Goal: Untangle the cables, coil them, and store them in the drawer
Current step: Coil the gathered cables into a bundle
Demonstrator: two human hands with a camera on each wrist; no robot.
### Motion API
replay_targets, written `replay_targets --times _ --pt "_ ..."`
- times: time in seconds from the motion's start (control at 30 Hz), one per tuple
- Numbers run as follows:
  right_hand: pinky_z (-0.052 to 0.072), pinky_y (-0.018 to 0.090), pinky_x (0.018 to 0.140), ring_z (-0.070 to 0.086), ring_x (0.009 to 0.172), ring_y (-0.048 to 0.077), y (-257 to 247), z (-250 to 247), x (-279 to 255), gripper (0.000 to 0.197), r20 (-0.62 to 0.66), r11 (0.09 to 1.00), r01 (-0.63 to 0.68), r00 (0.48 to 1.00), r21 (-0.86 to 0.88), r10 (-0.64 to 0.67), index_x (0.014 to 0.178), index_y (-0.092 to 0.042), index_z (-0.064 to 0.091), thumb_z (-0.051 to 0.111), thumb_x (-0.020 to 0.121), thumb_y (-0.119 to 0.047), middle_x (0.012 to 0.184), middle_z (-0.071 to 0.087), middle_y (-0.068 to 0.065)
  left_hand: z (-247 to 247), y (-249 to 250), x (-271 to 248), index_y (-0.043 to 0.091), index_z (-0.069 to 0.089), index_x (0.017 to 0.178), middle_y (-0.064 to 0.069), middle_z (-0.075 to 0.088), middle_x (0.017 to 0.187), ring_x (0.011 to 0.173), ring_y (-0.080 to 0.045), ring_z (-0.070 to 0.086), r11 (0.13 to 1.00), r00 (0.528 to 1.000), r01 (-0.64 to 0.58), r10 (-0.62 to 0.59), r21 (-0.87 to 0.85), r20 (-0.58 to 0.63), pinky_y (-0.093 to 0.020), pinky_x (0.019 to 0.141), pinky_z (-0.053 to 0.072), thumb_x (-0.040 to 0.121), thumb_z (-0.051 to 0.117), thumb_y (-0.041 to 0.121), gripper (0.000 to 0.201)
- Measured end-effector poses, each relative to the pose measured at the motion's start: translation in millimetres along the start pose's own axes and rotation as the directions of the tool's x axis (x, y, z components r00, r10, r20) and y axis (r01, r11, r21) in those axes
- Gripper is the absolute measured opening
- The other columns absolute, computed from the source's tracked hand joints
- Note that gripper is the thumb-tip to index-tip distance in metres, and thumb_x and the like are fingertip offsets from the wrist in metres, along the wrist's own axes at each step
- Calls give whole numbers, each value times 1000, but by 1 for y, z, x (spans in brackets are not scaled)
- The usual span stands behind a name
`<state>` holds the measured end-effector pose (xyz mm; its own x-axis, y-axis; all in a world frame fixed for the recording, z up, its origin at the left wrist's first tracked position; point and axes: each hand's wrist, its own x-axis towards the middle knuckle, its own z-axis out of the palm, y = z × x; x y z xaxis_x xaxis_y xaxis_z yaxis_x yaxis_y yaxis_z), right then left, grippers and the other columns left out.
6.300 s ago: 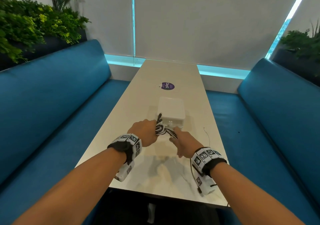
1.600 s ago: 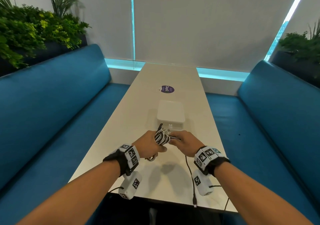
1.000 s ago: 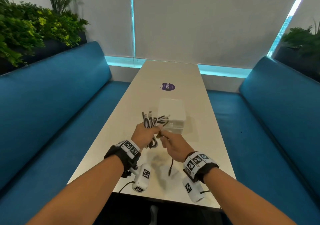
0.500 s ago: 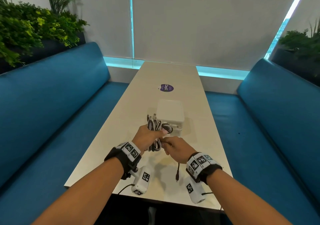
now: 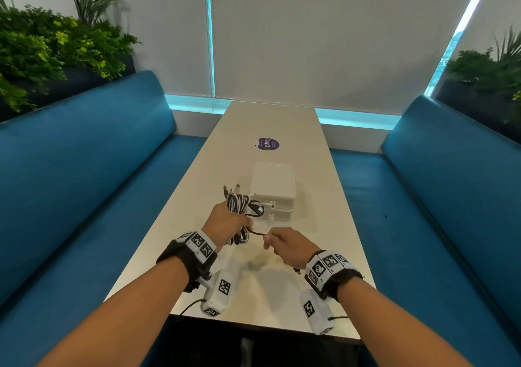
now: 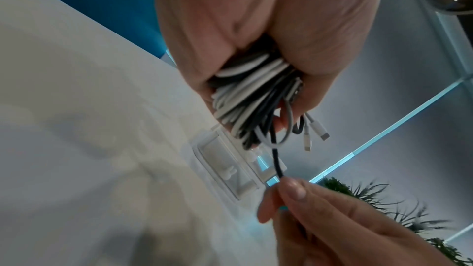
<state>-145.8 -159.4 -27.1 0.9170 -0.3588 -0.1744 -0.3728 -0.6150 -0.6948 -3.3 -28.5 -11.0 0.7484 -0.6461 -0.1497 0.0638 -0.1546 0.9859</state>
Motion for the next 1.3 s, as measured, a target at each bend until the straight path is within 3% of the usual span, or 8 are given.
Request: replay_targets --times 0.17,0.3,0.43,0.57,0.7,0.93,1.1,1.3 --pt "43 19 50 51 59 13 -9 10 -2 36 107 999 -31 994 -25 33 100 -22 66 36 104 -41 79 52 -9 15 4 -2 5 72 85 -8 57 55 57 -28 56 994 996 -23 14 -104 -87 -29 49 50 82 70 -5 10" --pt "41 27 74 59 90 16 -3 12 3 36 137 996 50 990 -75 -39 100 -28 69 36 103 -43 100 61 -7 16 1 -1 -1 68 76 -14 56 56 52 -29 58 993 994 -30 18 -118 -107 -34 54 52 85 73 7 13" --pt "38 29 84 55 96 12 2 8 2 37 162 995 54 986 -87 -39 99 -30 69 35 103 -46 105 57 -11 13 2 -6 -2 66 79 -19 59 63 56 -30 61 982 997 -26 12 -189 -79 -34 54 52 90 69 9 15" --pt "44 30 74 57 73 12 6 11 2 38 218 993 13 976 -120 14 93 -26 68 38 100 -48 88 59 -5 7 -1 -3 1 64 72 -14 57 59 51 -26 58 998 998 -56 55 -25 -38 -35 57 50 90 70 10 21" --pt "51 29 67 58 60 12 15 7 0 20 280 989 -130 954 67 106 93 -16 64 47 96 -25 76 58 0 -4 -4 1 -3 65 78 -4 59 54 49 -19 55 961 991 -119 99 250 92 -30 53 47 88 71 16 22" --pt "41 15 53 56 52 5 19 -15 9 28 87 999 4 996 52 -8 75 -13 65 64 93 -34 59 61 -4 0 -9 -7 2 67 86 -11 71 73 50 -16 59 769 895 -262 -32 584 444 -31 53 50 79 72 18 18" --pt "46 20 56 59 57 5 23 -14 3 18 51 988 24 998 152 -32 77 -20 64 63 94 -28 67 65 -3 8 -9 -8 22 63 88 3 71 83 74 -16 66 584 880 -394 16 710 475 -29 65 49 79 72 25 13" --pt "54 33 75 66 79 15 38 -23 9 8 104 992 -62 993 108 51 93 -17 66 59 92 -15 92 73 2 6 -8 -8 28 52 95 -1 55 89 92 -28 52 16 853 -512 126 859 507 -35 85 39 84 57 31 13"
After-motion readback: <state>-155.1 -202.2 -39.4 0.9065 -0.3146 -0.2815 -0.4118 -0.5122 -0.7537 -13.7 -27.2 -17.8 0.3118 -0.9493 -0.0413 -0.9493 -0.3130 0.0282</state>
